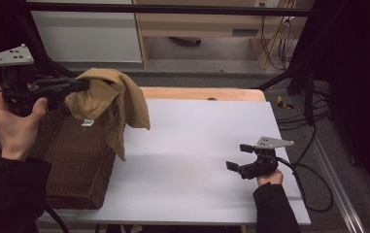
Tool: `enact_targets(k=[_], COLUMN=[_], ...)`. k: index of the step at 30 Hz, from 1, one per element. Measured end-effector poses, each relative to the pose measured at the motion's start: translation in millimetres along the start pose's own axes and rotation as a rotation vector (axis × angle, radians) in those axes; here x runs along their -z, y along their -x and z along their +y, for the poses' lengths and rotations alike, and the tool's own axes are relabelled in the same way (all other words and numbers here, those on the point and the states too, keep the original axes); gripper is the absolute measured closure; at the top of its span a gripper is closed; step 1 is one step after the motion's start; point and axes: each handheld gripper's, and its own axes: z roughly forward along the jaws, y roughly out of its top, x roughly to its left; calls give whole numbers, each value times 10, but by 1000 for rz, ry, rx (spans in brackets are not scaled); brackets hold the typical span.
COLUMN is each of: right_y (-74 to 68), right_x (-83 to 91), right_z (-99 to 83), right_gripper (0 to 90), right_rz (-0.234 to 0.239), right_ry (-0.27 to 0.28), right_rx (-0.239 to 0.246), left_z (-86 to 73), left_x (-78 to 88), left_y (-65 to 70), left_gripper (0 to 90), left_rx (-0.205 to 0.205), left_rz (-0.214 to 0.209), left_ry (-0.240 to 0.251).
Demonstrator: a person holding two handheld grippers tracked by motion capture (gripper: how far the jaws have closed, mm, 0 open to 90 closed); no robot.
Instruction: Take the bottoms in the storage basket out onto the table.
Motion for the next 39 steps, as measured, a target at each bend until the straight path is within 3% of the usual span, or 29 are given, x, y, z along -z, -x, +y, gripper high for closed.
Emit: enact_targets(k=[26,39], right_y=[-2,0], right_x=[5,2], right_z=[2,0], right_gripper=[39,39], right_rz=[2,1], right_ry=[3,-1], right_rx=[-2,0], left_z=[-10,-137], left_x=[-448,-670], left_y=[226,253], left_gripper=[880,879], left_rx=[-24,-21], left_rz=[-101,-111], left_ry=[-47,-99])
